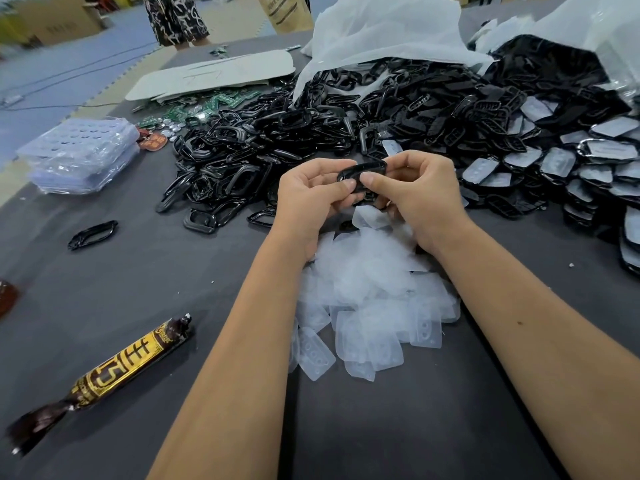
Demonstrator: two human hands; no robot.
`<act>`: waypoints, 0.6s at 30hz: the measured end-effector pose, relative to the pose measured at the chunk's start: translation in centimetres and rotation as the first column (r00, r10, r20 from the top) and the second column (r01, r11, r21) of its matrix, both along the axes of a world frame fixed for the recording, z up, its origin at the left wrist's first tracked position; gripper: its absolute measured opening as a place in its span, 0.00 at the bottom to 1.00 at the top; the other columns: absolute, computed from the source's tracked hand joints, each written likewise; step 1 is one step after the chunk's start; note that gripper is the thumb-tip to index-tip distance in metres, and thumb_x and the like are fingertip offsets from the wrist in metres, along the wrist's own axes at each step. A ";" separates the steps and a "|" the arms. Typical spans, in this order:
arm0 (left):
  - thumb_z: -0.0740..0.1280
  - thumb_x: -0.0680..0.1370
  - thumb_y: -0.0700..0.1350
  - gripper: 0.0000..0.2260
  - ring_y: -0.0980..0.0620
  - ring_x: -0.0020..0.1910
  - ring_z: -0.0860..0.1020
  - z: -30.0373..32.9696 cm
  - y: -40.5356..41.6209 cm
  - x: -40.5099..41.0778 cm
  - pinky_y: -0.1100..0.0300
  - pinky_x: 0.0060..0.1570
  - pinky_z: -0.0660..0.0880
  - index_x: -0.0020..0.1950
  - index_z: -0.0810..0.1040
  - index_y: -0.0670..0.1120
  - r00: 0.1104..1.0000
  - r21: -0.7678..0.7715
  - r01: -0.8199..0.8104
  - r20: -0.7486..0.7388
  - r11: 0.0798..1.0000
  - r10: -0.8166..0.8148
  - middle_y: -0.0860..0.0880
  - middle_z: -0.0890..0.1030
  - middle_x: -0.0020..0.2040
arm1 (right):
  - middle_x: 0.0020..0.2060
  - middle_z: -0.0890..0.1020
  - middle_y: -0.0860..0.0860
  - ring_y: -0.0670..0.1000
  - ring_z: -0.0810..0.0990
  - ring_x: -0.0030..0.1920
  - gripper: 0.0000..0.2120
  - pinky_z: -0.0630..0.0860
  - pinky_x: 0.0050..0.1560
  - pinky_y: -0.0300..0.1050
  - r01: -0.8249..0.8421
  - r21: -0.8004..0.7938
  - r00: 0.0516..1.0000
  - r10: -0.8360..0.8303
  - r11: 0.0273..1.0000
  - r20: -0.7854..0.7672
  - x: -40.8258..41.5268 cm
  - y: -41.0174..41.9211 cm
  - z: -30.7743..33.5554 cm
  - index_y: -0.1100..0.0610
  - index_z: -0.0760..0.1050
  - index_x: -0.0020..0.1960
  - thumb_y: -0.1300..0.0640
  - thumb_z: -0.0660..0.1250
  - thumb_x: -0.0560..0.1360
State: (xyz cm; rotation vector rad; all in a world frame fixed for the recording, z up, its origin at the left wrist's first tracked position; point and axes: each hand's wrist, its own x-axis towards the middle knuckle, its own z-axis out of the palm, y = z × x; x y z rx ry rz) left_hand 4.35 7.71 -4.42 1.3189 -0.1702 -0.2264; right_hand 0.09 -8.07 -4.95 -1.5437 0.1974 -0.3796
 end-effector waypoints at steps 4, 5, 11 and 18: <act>0.71 0.78 0.31 0.06 0.49 0.35 0.84 -0.1 -0.2 -0.3 0.64 0.35 0.79 0.52 0.84 0.38 0.999 0.027 -0.014 0.040 1.000 0.013 0.41 0.86 0.42 | 0.31 0.83 0.52 0.48 0.79 0.26 0.12 0.73 0.23 0.40 -0.017 0.021 1.000 0.017 1.000 0.005 -0.1 -0.1 0.0 0.65 0.79 0.47 0.63 0.81 0.70; 0.71 0.78 0.30 0.06 0.49 0.35 0.84 -0.1 -0.2 -0.4 0.64 0.36 0.79 0.51 0.84 0.39 0.998 0.037 -0.019 0.056 0.999 0.017 0.41 0.86 0.43 | 0.31 0.82 0.53 0.48 0.78 0.26 0.14 0.73 0.23 0.40 -0.021 0.025 1.000 0.021 0.999 0.009 -0.1 -0.1 0.0 0.68 0.79 0.48 0.64 0.81 0.71; 0.72 0.77 0.29 0.06 0.50 0.36 0.85 -0.2 -0.2 -0.4 0.64 0.37 0.81 0.51 0.84 0.36 0.985 0.114 -0.085 0.159 0.990 0.066 0.37 0.85 0.46 | 0.32 0.83 0.55 0.50 0.81 0.28 0.10 0.77 0.27 0.41 -0.022 0.016 1.000 0.022 1.000 0.007 -0.2 -0.3 0.1 0.70 0.78 0.51 0.66 0.76 0.75; 0.74 0.74 0.29 0.12 0.52 0.31 0.82 -0.1 0.2 -0.4 0.52 0.41 0.84 0.43 0.83 0.46 0.959 0.240 -0.138 0.275 0.961 0.069 0.46 0.86 0.40 | 0.33 0.85 0.53 0.49 0.84 0.29 0.08 0.83 0.33 0.50 0.133 -0.430 0.990 -0.097 0.893 0.105 -0.3 0.5 0.3 0.62 0.80 0.45 0.60 0.77 0.74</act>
